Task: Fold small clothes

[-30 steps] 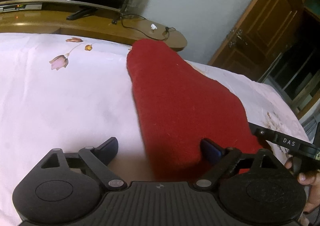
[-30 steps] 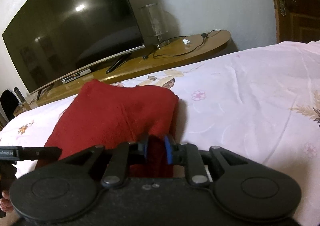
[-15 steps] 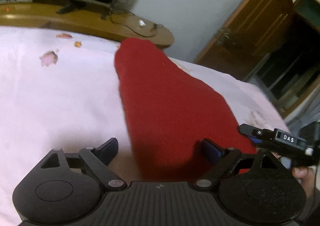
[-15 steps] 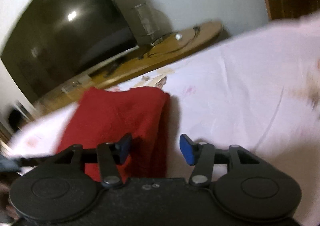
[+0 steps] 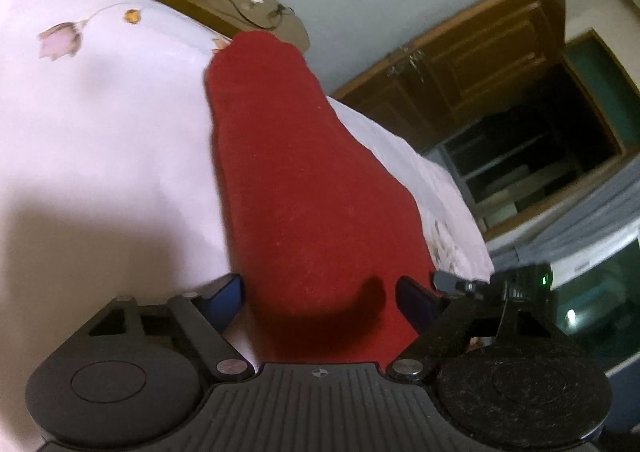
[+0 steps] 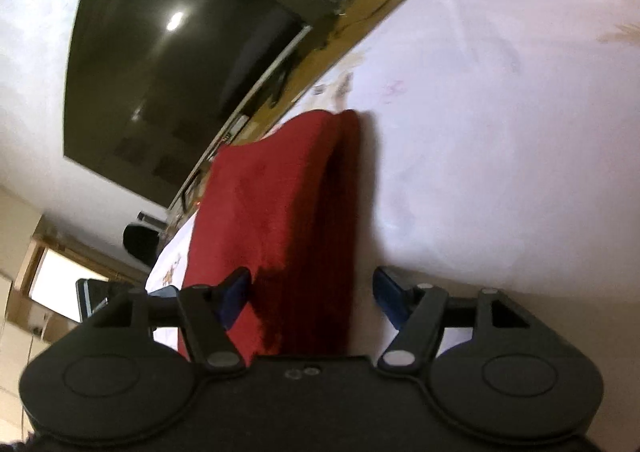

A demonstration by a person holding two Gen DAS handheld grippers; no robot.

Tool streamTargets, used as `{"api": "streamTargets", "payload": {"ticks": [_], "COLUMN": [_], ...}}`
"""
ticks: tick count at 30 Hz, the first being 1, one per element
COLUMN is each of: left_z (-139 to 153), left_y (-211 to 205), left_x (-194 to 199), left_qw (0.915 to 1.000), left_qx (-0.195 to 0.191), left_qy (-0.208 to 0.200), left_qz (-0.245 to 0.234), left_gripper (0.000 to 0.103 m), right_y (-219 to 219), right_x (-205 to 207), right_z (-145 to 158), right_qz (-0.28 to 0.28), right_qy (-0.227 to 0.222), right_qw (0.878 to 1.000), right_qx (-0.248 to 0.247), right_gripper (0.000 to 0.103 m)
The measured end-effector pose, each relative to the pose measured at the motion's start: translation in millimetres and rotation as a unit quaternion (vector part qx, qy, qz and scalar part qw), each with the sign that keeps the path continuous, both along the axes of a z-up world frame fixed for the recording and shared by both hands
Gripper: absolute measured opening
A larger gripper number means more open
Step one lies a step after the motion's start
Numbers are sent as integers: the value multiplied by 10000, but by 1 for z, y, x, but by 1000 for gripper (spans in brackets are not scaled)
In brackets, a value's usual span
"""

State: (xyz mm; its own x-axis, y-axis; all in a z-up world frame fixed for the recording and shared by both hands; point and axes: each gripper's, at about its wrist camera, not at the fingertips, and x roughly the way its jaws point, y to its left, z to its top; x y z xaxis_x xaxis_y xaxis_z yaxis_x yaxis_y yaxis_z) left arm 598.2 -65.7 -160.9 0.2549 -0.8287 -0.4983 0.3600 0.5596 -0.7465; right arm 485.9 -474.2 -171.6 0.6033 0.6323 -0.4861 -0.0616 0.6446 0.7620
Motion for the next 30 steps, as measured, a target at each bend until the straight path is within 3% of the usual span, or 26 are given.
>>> {"api": "streamTargets", "payload": {"ticks": [4, 7, 9, 13, 21, 27, 30], "left_z": [1, 6, 8, 9, 7, 0, -4], "left_y": [-11, -24, -22, -13, -29, -30, -28], "left_x": [4, 0, -2, -9, -9, -6, -7], "left_qw": [9999, 9986, 9983, 9980, 9975, 9978, 9973], "left_qx": [15, 282, 342, 327, 234, 144, 131], "left_qy": [-121, -434, -454, -485, -666, -636, -709], "left_qz": [-67, -136, -132, -250, 36, 147, 153], "left_gripper": [83, 82, 76, 75, 74, 56, 53], "right_y": [20, 32, 33, 20, 43, 39, 42], "right_x": [21, 28, 26, 19, 32, 31, 28], "right_z": [-2, -3, -2, -4, -5, -4, -3], "right_qz": [316, 398, 428, 434, 483, 473, 429], "right_qy": [-101, -211, -227, -188, -414, -431, -477], "right_qw": [9994, 9990, 9988, 9988, 9980, 9979, 9978], "right_qx": [99, 54, 65, 159, -65, -103, -183], "right_gripper": [67, 66, 64, 57, 58, 54, 57]}}
